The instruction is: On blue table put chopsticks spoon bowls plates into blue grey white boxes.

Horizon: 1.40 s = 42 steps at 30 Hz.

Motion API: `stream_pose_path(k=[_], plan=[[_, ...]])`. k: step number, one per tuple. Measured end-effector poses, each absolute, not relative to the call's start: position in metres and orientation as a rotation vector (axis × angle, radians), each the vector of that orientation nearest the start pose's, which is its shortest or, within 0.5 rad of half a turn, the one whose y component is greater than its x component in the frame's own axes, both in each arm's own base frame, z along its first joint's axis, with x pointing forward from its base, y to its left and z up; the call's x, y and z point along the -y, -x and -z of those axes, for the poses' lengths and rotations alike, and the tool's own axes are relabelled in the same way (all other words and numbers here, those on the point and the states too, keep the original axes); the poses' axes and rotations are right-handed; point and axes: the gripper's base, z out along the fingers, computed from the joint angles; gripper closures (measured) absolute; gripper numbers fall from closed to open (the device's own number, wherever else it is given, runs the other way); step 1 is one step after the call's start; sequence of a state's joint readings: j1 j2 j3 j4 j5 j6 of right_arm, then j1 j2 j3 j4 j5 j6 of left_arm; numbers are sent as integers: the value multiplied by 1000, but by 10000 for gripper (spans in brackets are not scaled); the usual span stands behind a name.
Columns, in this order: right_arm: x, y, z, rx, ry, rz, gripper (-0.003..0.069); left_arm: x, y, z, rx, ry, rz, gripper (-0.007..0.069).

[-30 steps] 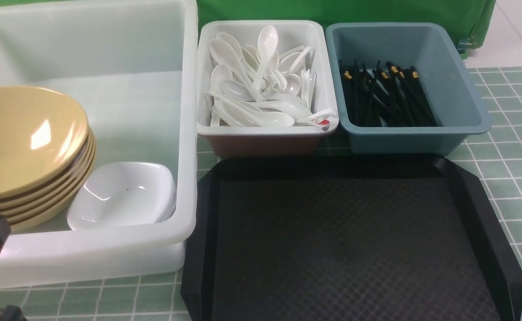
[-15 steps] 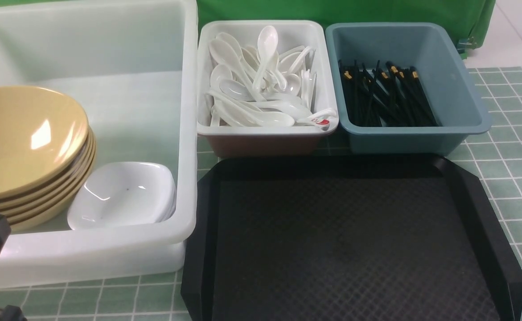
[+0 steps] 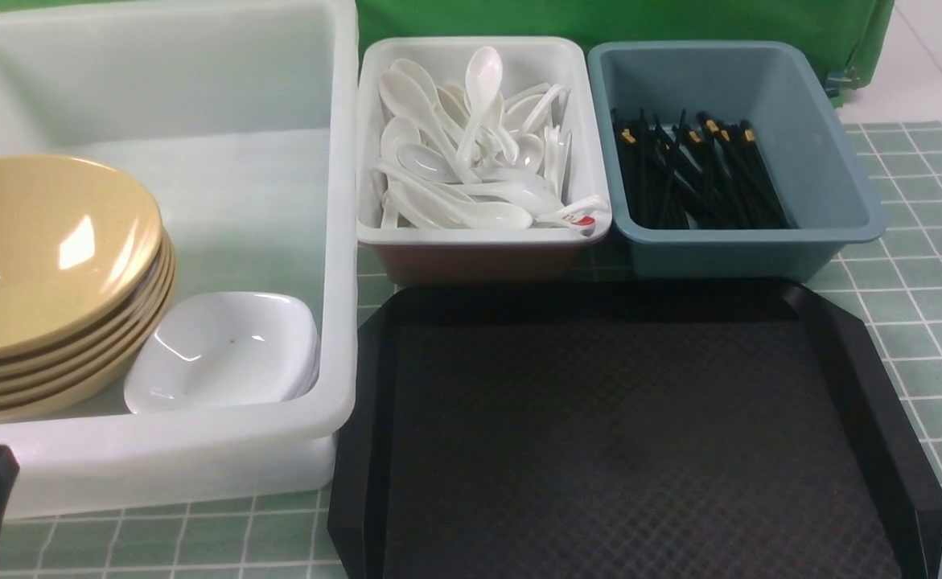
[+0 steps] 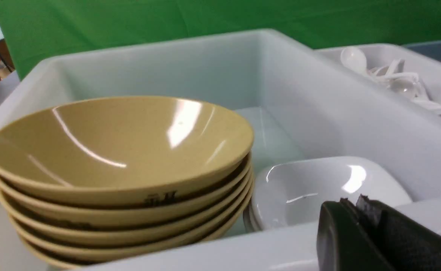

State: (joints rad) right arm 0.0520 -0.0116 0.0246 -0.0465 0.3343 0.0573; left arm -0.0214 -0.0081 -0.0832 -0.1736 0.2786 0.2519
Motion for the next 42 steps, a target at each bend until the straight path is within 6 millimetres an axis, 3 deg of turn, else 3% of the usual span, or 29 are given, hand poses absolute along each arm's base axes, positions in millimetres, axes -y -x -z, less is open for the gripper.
stream_pose_path(k=[8,42], plan=[[-1,-54,-175,-1830,25,-32,622,3,-54,-179,-1787,66,117,620],[-1,-54,-175,-1830,25,-32,593,5,-53,-176,-1824,-21,83,620]])
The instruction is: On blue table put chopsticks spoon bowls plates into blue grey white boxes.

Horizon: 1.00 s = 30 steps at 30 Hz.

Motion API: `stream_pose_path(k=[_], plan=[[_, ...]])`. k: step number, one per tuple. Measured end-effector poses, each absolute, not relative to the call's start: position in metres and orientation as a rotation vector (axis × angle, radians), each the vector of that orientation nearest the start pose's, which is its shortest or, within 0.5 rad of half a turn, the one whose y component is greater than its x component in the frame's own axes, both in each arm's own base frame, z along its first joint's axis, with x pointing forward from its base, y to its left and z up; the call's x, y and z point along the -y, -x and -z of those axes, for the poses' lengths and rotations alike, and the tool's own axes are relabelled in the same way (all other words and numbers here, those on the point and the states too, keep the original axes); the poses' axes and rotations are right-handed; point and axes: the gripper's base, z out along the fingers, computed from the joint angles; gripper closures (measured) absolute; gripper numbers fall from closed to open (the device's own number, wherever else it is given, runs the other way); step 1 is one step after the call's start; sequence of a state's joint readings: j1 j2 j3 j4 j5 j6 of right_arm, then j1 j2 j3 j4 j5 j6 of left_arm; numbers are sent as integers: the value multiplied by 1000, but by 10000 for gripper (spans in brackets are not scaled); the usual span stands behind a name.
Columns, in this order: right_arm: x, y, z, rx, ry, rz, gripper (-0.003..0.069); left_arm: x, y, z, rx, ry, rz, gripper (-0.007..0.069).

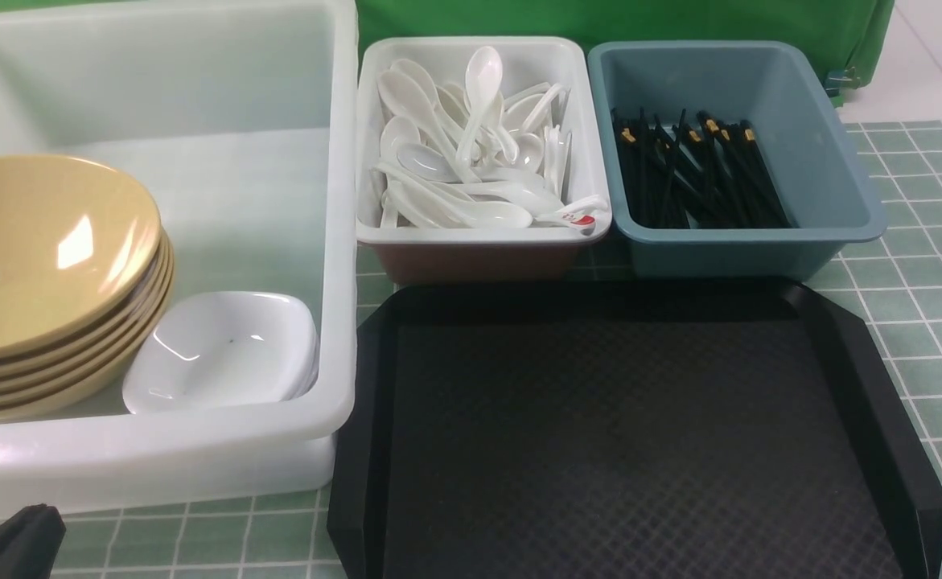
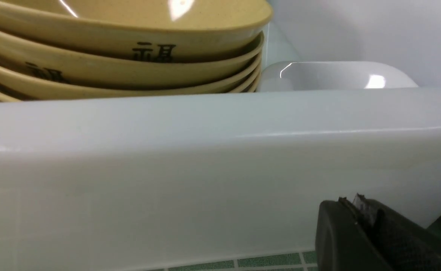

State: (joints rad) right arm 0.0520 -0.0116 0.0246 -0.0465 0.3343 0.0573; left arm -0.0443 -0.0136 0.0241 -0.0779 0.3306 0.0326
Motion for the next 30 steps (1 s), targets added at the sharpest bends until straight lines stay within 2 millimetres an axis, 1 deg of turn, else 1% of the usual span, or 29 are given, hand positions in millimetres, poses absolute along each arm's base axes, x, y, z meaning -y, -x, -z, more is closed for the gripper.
stream_pose_path(k=[30], plan=[[-1,-54,-175,-1830,25,-32,561,5,-53,-176,-1824,-22,82,620]])
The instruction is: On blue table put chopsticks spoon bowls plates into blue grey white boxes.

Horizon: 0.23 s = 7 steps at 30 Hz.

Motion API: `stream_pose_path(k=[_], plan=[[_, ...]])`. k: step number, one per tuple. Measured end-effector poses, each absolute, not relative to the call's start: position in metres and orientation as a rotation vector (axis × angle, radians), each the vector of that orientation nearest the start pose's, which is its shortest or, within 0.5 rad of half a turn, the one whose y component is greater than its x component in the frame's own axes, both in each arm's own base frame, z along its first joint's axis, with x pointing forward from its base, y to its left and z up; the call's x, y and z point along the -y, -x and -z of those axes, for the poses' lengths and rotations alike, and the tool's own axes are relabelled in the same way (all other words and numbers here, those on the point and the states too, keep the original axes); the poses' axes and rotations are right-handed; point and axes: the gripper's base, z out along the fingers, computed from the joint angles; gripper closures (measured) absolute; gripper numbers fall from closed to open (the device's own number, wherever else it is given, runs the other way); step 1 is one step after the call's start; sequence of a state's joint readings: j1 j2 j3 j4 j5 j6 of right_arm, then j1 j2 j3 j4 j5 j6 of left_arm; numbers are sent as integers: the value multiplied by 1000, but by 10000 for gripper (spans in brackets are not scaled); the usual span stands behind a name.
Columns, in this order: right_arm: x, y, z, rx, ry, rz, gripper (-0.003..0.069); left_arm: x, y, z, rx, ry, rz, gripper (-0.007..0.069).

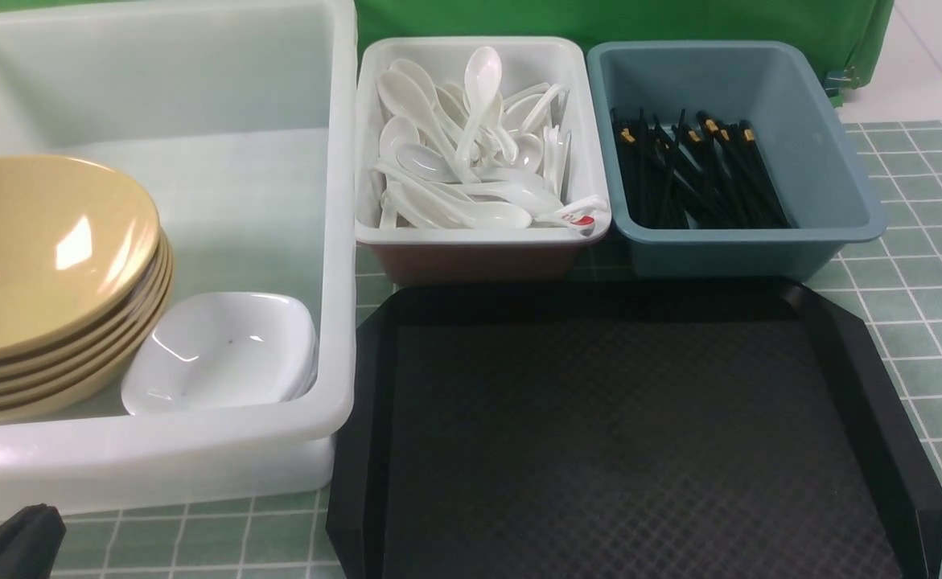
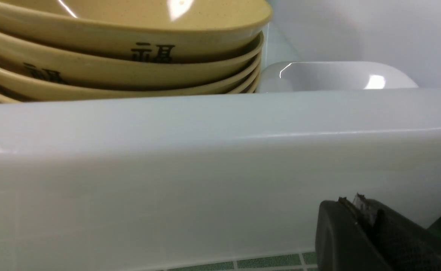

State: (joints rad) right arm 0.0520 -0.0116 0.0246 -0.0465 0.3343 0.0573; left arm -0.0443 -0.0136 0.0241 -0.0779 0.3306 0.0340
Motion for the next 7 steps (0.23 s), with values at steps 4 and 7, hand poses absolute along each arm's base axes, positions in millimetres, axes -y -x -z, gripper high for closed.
stream_pose_path(k=[4,7], plan=[[-1,-54,-175,-1830,25,-32,559,5,-53,-176,-1824,-22,82,620],[-1,-54,-175,-1830,25,-32,557,5,-53,-176,-1824,-22,82,620]])
